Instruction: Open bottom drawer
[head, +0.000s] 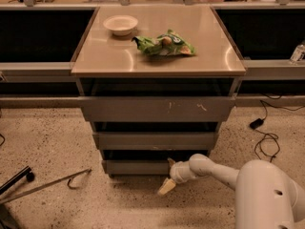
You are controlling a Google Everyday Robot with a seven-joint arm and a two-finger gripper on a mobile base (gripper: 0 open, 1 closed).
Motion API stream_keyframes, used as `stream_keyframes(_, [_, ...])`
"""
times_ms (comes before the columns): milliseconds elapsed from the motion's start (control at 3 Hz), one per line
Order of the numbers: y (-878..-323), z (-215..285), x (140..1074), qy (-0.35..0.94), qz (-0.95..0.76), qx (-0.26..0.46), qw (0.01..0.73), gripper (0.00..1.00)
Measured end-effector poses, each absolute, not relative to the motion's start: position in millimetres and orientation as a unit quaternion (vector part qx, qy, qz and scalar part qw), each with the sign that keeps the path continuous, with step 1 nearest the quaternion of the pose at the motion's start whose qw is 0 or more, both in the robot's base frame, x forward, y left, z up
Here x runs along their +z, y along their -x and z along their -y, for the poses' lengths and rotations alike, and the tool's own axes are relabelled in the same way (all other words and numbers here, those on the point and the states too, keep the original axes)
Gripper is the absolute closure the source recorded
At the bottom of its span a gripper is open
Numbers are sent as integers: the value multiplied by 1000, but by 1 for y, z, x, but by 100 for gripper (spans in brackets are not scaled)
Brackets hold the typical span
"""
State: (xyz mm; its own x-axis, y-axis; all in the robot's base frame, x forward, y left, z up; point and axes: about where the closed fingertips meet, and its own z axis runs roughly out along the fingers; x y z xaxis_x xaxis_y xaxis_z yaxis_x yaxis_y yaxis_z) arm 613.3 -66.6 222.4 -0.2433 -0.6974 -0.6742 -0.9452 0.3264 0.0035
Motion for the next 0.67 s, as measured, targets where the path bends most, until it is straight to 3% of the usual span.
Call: stream_keyframes(667, [-630, 57, 202, 538, -757, 233, 289, 0])
